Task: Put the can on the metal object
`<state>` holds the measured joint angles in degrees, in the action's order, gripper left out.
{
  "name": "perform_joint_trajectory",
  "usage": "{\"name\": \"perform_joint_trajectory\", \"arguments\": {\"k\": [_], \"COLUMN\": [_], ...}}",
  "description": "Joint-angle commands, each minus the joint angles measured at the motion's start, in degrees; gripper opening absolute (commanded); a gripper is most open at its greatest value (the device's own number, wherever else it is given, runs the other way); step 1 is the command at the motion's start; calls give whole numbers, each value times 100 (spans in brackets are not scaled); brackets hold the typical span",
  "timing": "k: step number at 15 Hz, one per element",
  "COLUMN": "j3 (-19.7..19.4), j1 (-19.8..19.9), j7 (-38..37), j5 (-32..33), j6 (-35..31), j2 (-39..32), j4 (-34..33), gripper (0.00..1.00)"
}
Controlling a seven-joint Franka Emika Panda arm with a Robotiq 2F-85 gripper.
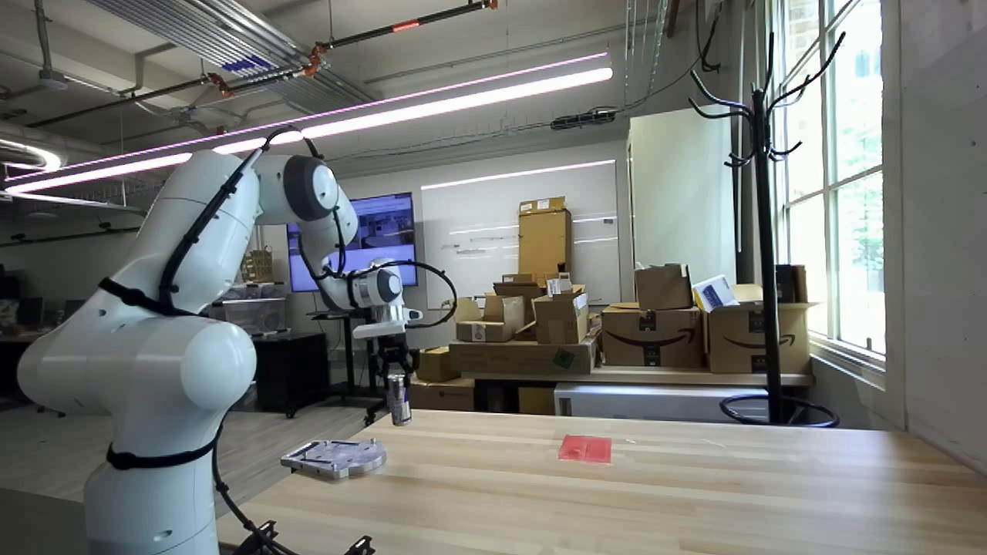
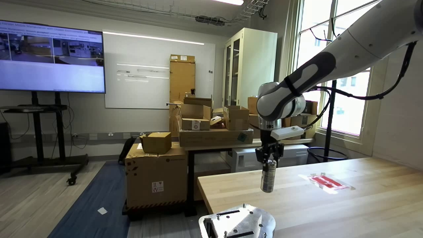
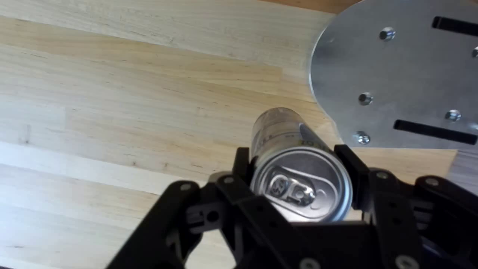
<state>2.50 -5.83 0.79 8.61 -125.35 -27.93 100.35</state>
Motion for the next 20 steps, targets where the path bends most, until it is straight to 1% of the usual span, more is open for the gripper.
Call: {"name": "perform_joint_trajectory", "arguments": {"k": [1,5,10,14,20], "j3": [251,532,681,667,600], "j1": [-235,-598,-912,-979,-941], "j7": [1,-54,-54,-33,-29], "j5": [-57,-26,-9,-3,-33], "j6": [-144,-187,-122,-150,-191], "j2": [551,465,193,42,-248], "j4": [696,907,786,645,380], "gripper": [34,34,34,34,34]}}
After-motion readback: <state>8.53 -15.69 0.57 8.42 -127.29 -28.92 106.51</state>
